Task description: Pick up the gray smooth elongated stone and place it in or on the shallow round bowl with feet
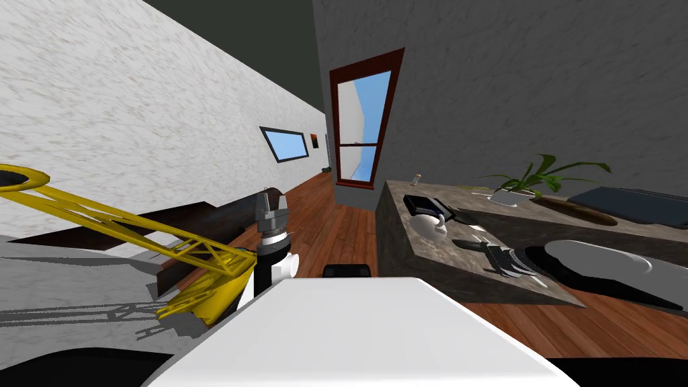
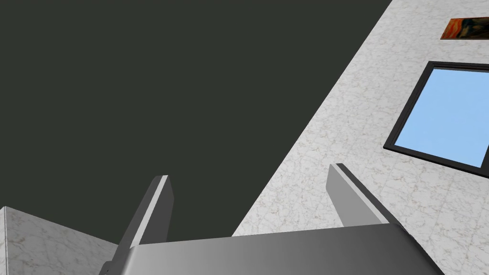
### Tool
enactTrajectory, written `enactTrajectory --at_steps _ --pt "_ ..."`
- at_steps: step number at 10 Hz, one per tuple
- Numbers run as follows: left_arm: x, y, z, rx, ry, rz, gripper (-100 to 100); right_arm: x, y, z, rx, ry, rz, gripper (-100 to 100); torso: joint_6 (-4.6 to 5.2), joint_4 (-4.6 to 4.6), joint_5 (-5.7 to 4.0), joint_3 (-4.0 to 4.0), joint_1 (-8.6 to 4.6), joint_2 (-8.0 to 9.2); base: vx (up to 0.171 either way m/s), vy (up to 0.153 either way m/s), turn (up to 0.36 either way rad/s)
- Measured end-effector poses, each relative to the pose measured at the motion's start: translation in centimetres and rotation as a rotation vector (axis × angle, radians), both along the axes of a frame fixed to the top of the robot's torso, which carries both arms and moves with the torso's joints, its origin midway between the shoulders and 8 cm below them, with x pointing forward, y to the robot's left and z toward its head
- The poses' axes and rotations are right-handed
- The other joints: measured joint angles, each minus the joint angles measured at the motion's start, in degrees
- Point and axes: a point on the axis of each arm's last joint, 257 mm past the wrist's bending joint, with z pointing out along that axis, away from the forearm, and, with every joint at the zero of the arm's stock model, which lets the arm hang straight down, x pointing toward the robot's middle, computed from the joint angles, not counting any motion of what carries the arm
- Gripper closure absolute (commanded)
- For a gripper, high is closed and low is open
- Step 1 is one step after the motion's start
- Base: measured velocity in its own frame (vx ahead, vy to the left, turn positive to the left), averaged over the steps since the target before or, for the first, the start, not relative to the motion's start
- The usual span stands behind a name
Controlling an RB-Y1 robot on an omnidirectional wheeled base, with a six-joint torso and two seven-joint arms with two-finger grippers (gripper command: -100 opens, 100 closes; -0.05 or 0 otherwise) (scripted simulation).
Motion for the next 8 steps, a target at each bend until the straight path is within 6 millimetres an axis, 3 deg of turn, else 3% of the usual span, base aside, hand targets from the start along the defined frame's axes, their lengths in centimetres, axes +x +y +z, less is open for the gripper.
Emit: enactTrajectory --at_steps 3,5,8 --pt "0.0 0.0 0.0 0.000 0.000 0.000 0 -2.6 -1.8 0.8 -0.041 0.090 0.005 -100 0.00 0.01 -0.04 0.01 -0.19 0.02 0.170 -0.151 0.071" --pt "0.0 0.0 0.0 0.000 0.000 0.000 0 -6.1 -1.0 -0.1 -0.022 0.171 -0.001 -100 0.02 0.02 -0.08 0.04 -0.38 0.06 0.142 -0.184 0.061" --pt "0.0 0.0 0.0 0.000 0.000 0.000 0 -8.2 -0.7 -1.7 0.004 0.220 -0.013 -100 0.05 0.13 0.00 0.31 0.06 0.53 0.031 -0.062 0.008"
